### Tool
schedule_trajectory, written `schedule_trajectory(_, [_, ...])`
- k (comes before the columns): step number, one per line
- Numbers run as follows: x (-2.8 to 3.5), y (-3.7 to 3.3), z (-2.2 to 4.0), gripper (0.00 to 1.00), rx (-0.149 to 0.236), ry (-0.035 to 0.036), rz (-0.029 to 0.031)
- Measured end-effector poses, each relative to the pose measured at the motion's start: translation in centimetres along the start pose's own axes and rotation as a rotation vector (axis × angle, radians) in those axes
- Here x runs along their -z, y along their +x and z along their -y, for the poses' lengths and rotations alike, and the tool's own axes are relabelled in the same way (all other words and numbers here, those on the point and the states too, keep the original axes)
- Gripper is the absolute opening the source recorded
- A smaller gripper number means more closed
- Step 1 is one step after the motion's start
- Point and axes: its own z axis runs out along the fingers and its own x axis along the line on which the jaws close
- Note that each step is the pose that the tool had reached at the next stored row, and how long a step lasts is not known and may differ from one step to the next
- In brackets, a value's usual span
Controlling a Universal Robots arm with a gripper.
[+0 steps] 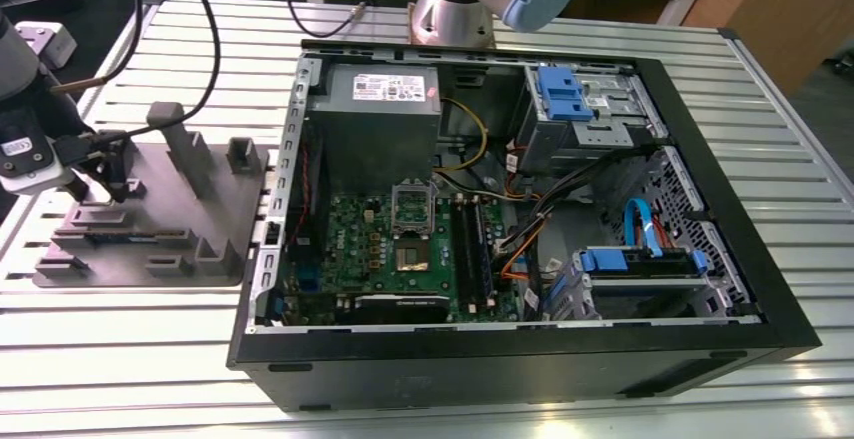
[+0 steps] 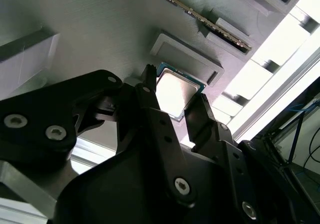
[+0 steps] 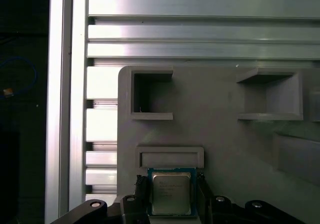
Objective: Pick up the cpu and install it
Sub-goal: 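Pick up the cpu and move it towards the insertion slot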
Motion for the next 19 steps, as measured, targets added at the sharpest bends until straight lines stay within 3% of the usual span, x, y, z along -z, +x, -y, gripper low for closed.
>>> schedule_trajectory(14, [0.24, 0.00, -0.01, 0.47, 0.000, -0.0001, 0.0002])
schedule_trajectory(16, [1.15, -0.01, -0.05, 0.47, 0.000, -0.0001, 0.0001])
schedule_trajectory(19, [1.20, -0.01, -0.05, 0.47, 0.000, 0.0000, 0.0001])
